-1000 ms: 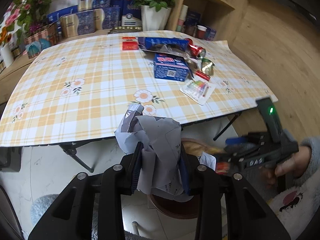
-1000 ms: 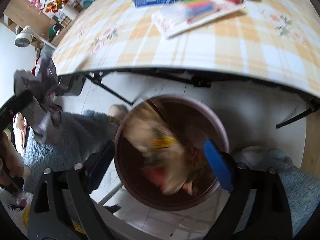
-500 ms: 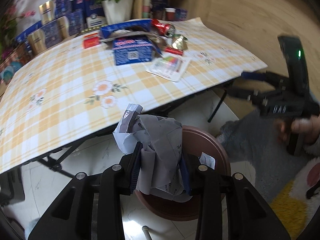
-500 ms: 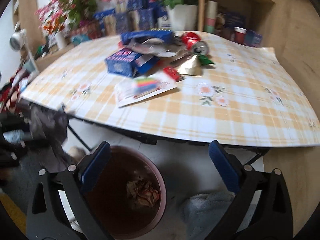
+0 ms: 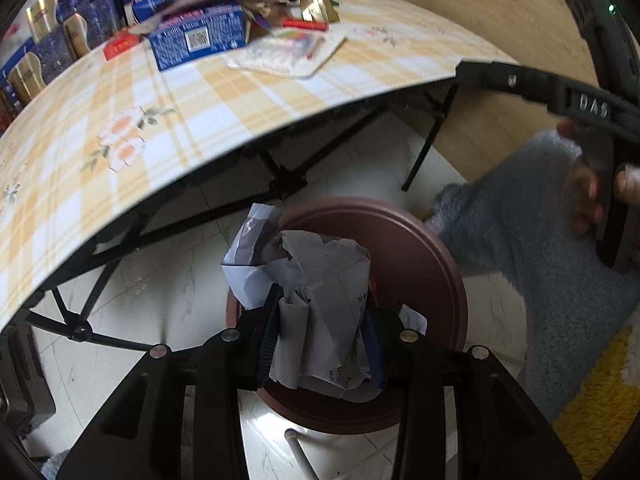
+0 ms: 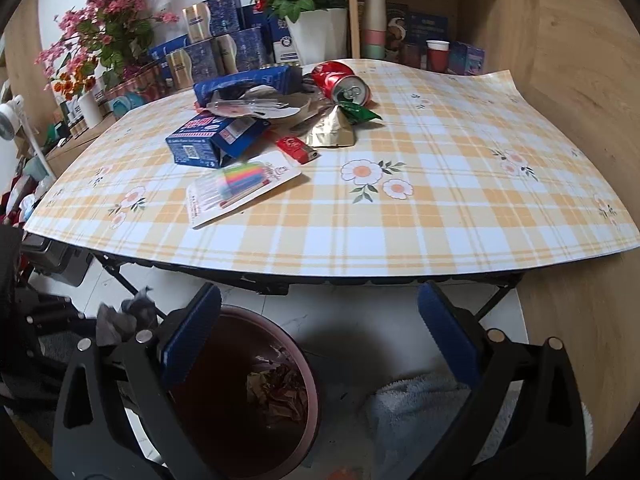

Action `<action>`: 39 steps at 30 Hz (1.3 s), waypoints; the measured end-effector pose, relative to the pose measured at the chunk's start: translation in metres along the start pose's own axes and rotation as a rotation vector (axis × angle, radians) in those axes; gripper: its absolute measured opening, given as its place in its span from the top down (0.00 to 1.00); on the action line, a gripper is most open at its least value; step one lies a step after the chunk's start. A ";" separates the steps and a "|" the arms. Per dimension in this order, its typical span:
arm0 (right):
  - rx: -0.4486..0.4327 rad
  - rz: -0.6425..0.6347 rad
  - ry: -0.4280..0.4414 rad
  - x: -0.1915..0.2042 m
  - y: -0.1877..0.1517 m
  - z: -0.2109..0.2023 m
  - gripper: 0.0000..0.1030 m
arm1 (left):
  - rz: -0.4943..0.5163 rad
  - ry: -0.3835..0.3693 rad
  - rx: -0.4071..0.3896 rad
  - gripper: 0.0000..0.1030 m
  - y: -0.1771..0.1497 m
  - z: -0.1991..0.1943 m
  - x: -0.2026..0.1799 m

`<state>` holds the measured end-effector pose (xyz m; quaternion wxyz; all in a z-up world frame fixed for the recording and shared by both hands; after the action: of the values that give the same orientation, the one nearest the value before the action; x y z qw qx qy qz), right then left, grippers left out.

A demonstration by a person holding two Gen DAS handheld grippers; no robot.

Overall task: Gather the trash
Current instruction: 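Open both tools to drop the paper bag and white paper into the bin, then move both tools back over the table toward the blue box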

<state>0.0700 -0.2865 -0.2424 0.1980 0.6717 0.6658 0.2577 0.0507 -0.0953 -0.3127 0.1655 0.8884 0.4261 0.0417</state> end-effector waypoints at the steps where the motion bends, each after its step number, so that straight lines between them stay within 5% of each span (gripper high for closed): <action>1: -0.002 0.006 -0.004 -0.001 0.000 -0.001 0.06 | -0.005 -0.001 0.013 0.63 -0.001 0.003 0.001; 6: -0.017 0.026 0.004 -0.006 0.001 -0.004 0.06 | -0.032 -0.009 0.020 0.47 -0.002 0.005 0.006; 10: -0.016 0.050 0.019 -0.009 0.003 -0.005 0.06 | -0.039 0.014 -0.050 0.22 0.001 -0.010 0.007; 13: -0.018 0.058 0.026 -0.010 0.006 -0.006 0.06 | -0.048 0.044 -0.113 0.14 0.006 -0.025 0.009; 26: -0.047 0.043 0.020 -0.013 0.027 -0.016 0.06 | -0.163 0.153 -0.357 0.10 0.025 -0.086 0.045; 39: -0.037 0.046 0.015 -0.022 0.069 -0.010 0.06 | -0.190 0.307 -0.421 0.09 0.061 -0.122 0.104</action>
<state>0.1188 -0.3120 -0.1949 0.1994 0.6809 0.6468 0.2797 0.1353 -0.0193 -0.1851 0.2829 0.7738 0.5096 0.2479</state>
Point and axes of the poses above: each gripper's, at about its wrist camera, not at the fingertips, and z roughly the way its jaws point, x to its left, y to its top, the point moved 7 cm from there along z, roughly the way its jaws point, and after that the axes turned 8 degrees about x, right-handed, at the moved point
